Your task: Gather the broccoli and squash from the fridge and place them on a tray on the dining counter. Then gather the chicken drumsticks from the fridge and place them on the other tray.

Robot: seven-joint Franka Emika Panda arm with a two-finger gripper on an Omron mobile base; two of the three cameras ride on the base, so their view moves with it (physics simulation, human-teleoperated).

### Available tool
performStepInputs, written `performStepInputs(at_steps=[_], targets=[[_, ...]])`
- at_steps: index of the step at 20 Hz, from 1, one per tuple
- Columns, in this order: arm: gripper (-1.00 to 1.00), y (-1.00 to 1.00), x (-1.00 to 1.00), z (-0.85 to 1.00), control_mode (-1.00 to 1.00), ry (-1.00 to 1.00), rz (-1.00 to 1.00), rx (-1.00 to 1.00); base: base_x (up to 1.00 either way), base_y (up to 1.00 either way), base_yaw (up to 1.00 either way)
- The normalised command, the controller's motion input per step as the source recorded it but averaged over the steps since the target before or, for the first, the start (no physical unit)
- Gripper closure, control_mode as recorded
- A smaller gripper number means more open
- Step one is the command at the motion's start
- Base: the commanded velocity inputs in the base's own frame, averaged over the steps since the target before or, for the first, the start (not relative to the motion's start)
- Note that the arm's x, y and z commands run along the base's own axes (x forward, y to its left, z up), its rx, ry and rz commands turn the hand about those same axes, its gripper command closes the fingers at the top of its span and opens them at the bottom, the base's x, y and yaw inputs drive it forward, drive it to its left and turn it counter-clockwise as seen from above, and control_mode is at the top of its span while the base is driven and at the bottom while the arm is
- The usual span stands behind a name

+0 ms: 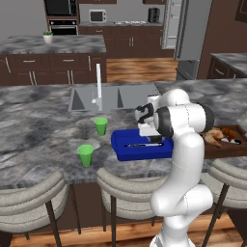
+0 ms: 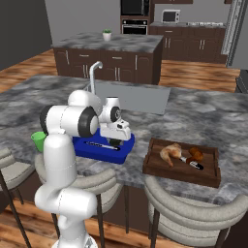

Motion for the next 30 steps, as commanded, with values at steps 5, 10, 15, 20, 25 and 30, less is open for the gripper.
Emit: performStepInputs(at_steps=[5,10,15,20,25,30], targets=[[-1.0,-0.02,-0.08,-0.59,-1.0,-0.01,0.0,0.0,0.0,0.0,0.0],[-1.0,0.0,-0.43,-0.07,-1.0,-0.18,0.0,0.0,0.0,0.0,0.0],[-1.0,0.0,-0.76,0.04,-1.0,-0.3,0.0,0.0,0.0,0.0,0.0],[-1.0,0.0,-0.79,0.49,-1.0,-0.37,0.0,0.0,0.0,0.0,0.0],[-1.0,0.0,-0.79,0.84,-1.0,-0.29,0.02,0.0,0.0,0.0,0.0],[-1.0,0.0,-0.8,0.87,-1.0,-0.23,0.05,0.0,0.0,0.0,0.0]])
